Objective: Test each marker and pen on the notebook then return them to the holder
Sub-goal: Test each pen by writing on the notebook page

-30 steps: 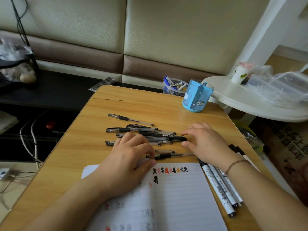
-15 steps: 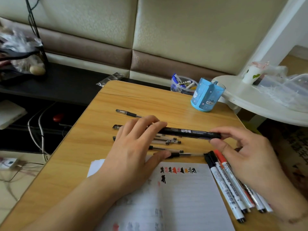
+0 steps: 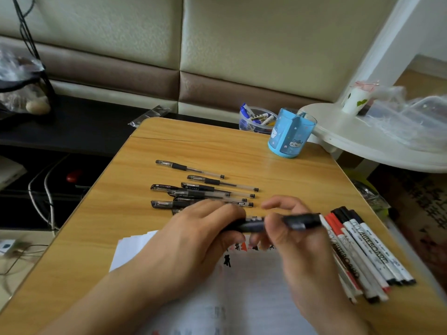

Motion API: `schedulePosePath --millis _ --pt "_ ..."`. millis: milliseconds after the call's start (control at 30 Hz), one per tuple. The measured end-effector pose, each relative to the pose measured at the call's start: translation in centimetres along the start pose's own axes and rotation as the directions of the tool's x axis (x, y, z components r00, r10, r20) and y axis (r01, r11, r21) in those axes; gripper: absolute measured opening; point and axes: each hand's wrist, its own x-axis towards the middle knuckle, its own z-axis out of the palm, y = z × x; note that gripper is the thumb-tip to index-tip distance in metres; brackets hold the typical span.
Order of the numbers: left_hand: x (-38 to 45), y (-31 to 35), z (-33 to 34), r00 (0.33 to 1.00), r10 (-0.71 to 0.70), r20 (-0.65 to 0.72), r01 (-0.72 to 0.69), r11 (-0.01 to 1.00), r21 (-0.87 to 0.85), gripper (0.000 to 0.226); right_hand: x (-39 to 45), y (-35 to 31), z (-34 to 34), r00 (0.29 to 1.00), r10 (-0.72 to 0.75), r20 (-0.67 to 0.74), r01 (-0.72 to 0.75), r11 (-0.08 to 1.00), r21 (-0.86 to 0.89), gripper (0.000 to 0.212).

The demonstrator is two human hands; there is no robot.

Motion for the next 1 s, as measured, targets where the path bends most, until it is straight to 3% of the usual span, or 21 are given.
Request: schedulePosePath --millis 167,300,433,600,700,833,1000 --pt "0.0 0.3 0.1 0.996 0.007 0.091 -0.005 1.000 -0.025 0.033 -0.2 0.9 0.2 0.999 -0.025 0.038 0.028 0.997 -0.073 0.023" --pt "-0.2 0.8 -0.4 0.991 0.007 0.136 0.003 0.997 -0.075 0.027 -0.5 0.7 -0.2 0.995 -0.011 0.099 0.011 1.000 0.001 0.026" --pt "-0.3 0.6 -1.2 0.982 0.017 0.191 -0.021 1.000 0.022 0.029 -0.5 0.4 -1.2 0.980 -0.023 0.199 0.033 0.998 -0.044 0.024" --pt "-0.6 -0.4 -1.1 0.976 -0.069 0.208 0.076 0.997 -0.023 0.040 -0.3 0.2 -2.2 0.997 -0.045 0.059 0.044 0.999 0.013 0.042" --pt "-0.7 -1.2 -1.6 0.961 -0.117 0.252 0.107 0.993 0.056 0.035 -0.1 0.2 -3.0 1.000 0.013 0.009 -0.014 0.998 0.064 0.048" --pt "-0.8 -1.6 -1.7 0.945 -0.145 0.292 0.090 0.977 0.194 0.032 -0.2 1.3 -3.0 0.999 0.038 0.021 -0.031 0.966 -0.256 0.025" --pt "-0.9 -1.6 -1.6 0.945 -0.145 0.294 0.084 0.974 0.211 0.032 -0.7 3.0 -1.5 0.999 -0.013 0.041 0.028 0.924 -0.381 0.030"
